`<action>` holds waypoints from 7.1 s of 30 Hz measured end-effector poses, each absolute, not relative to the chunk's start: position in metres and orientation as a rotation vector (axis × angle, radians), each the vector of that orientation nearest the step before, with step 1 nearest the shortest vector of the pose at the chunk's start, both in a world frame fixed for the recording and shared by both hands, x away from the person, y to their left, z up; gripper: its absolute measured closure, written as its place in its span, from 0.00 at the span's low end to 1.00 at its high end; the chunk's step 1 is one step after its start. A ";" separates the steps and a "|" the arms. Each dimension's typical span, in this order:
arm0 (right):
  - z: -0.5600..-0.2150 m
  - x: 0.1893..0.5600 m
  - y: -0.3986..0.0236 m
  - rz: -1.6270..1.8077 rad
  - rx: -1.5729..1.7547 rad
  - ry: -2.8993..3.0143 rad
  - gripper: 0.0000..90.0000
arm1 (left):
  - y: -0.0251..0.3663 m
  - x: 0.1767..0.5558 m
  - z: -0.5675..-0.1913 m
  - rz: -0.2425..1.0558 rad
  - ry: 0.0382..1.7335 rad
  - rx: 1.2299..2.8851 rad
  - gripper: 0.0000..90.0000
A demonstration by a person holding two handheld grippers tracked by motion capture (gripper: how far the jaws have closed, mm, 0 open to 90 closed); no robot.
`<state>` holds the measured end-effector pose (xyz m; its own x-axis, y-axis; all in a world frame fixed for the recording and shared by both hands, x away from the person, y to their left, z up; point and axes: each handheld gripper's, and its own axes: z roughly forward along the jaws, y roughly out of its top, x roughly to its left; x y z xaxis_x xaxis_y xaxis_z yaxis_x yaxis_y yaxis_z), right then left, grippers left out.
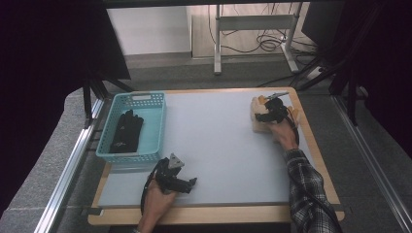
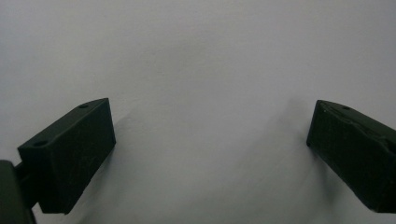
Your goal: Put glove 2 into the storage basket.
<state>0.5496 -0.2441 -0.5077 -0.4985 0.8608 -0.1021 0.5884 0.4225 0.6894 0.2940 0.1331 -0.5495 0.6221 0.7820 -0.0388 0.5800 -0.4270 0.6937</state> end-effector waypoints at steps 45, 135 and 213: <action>-0.498 0.389 -0.146 1.081 0.935 2.466 0.53 | 0.133 0.294 -0.550 0.382 1.063 2.160 0.01; -0.505 0.475 -0.333 0.851 1.344 2.089 0.64 | 0.133 0.294 -0.550 0.382 1.063 2.160 0.02; -0.479 0.371 -0.161 1.165 1.044 2.419 0.44 | 0.133 0.293 -0.550 0.386 1.062 2.160 0.02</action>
